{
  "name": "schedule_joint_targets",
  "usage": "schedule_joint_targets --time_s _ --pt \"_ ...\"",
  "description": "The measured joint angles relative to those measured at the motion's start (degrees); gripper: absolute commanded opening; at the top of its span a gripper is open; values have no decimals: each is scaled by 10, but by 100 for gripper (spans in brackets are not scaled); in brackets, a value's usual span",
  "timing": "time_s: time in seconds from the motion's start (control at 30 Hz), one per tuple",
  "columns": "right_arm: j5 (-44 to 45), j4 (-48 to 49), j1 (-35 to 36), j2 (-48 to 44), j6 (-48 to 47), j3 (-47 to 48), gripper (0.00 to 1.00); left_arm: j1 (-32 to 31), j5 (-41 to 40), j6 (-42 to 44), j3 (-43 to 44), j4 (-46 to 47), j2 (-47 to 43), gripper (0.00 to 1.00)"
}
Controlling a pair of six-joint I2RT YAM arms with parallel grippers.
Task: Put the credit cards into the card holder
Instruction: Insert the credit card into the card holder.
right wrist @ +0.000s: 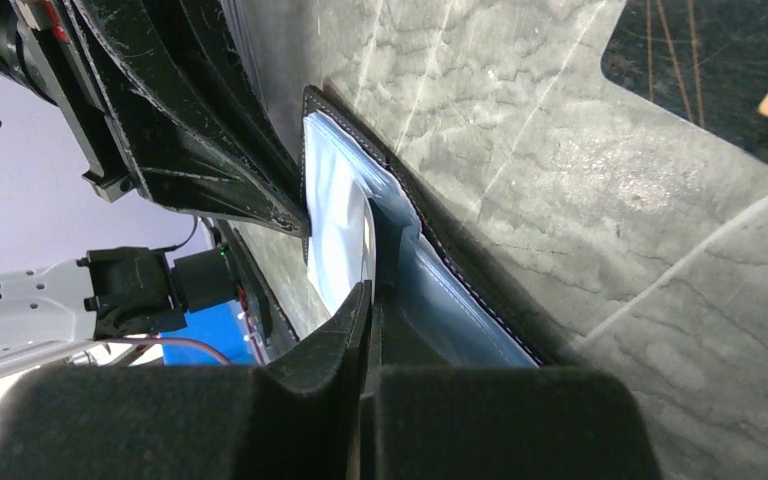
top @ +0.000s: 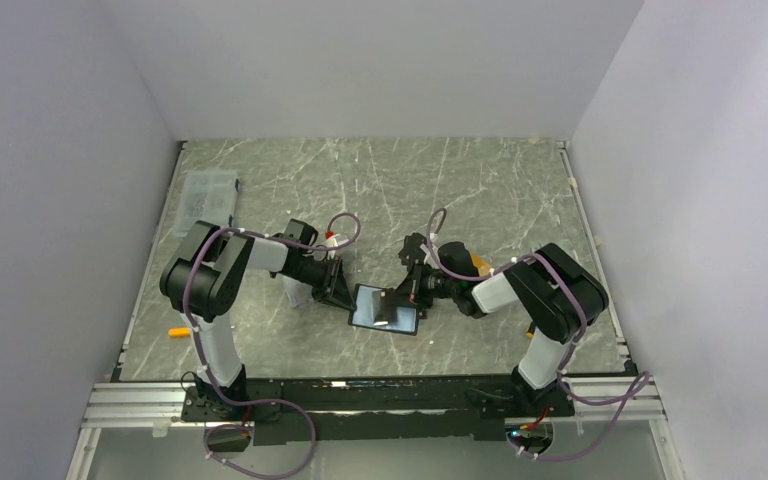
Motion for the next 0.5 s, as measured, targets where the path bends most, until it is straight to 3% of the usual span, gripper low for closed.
schedule_joint_targets --time_s 0.5 --pt "45 57 6 -22 36 -51 0 0 1 -1 0 0 0 17"
